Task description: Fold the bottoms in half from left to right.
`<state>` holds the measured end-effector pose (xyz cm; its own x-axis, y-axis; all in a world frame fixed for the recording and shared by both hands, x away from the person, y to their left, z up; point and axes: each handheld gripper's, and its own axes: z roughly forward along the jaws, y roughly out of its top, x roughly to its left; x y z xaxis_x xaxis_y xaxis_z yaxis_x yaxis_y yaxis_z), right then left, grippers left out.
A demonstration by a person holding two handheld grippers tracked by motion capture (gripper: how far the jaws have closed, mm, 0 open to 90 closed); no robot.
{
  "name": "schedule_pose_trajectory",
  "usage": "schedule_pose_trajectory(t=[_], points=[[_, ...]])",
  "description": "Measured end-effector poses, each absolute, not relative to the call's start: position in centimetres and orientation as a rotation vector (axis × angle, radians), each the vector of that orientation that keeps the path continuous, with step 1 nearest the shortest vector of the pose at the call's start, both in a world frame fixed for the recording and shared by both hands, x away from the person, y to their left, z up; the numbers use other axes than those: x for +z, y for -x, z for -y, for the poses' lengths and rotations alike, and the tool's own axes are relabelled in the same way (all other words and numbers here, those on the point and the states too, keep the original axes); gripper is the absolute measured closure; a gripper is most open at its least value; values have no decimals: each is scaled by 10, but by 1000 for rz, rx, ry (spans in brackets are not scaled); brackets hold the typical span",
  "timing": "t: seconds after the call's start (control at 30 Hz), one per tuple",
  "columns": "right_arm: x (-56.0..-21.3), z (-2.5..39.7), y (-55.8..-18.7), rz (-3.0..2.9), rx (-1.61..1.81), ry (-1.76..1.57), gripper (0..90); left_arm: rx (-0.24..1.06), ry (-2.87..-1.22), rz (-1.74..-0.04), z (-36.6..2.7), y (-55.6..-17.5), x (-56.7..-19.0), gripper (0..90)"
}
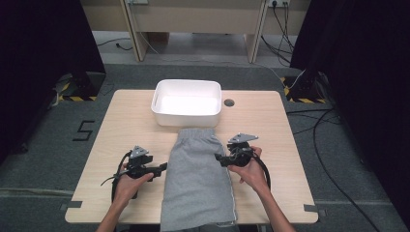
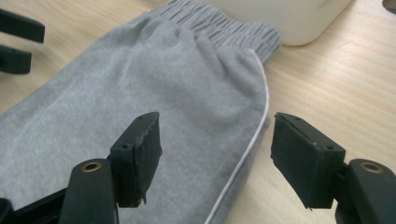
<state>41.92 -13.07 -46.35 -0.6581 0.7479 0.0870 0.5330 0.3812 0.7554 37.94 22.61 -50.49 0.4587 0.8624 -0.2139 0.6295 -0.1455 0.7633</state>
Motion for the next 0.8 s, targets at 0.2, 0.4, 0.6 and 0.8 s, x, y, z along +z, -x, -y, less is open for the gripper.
schedule_pose_trajectory(t=[0.2,0.4,0.6,0.8], points=[[-463,132,-434,-2365,1144,-1151,333,350,-1876,-1252,-223,-387,-502,254],[-463,132,-447,-2354,1146,-1167,333,371,-1888,-1238,-218,-398,-495,243],[-461,132,-453,-2338,1162,-1179,333,377,-1895,-1248,-214,-407,-494,201],[-463,132,-458,-2341,1167,-1195,333,389,-1880,-1247,-208,-415,-490,172]])
